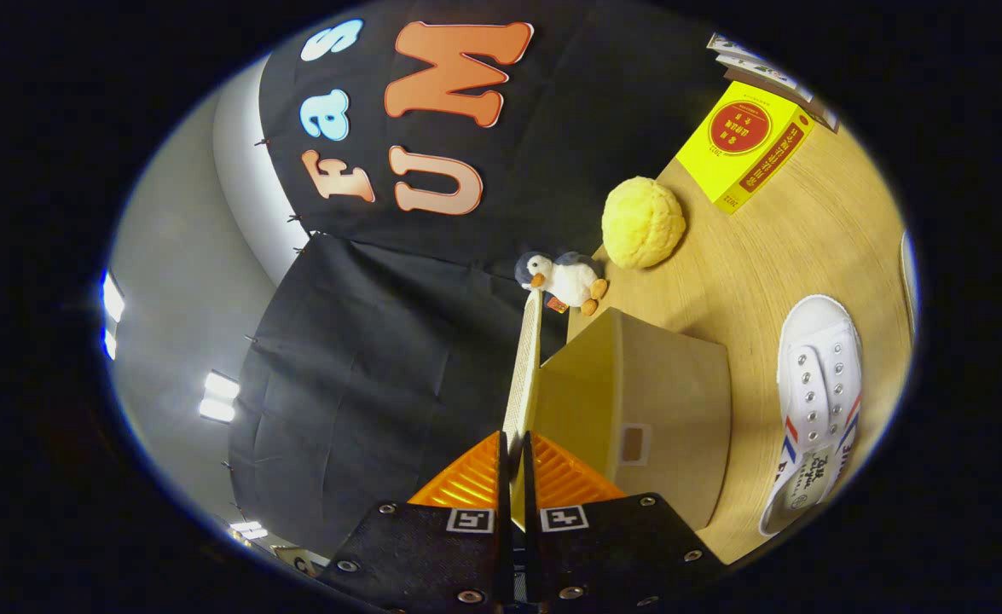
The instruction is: Open the storage box then place both shoes into the box .Put the left shoe in first, then the right shoe, with the right side of both shoes facing outward in a uniform manner.
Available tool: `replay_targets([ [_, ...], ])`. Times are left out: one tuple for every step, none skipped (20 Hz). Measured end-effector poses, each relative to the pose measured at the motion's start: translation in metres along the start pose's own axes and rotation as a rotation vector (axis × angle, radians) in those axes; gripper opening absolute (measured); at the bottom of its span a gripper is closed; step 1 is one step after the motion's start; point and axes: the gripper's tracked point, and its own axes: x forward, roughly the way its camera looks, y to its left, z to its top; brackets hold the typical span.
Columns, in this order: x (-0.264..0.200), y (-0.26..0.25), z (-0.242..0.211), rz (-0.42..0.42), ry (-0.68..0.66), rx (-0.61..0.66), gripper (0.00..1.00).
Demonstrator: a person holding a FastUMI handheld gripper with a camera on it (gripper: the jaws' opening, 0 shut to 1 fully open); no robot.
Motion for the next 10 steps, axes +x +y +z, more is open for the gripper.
replay_targets([
  [0.004, 0.009, -0.001, 0.000, -0.001, -0.021, 0.05],
  [0.009, 0.018, -0.003, 0.003, 0.000, -0.038, 0.06],
  [0.014, 0.029, -0.005, 0.010, 0.001, -0.052, 0.06],
  [0.021, 0.039, -0.007, 0.014, 0.003, -0.066, 0.06],
  [0.029, 0.048, -0.010, 0.017, 0.009, -0.079, 0.07],
  [0.038, 0.058, -0.014, 0.024, 0.015, -0.091, 0.07],
  [0.047, 0.069, -0.018, 0.033, 0.017, -0.100, 0.08],
  [0.057, 0.081, -0.019, 0.041, 0.013, -0.108, 0.09],
  [0.067, 0.092, -0.023, 0.053, 0.012, -0.119, 0.09],
  [0.078, 0.101, -0.027, 0.060, 0.008, -0.129, 0.09],
])
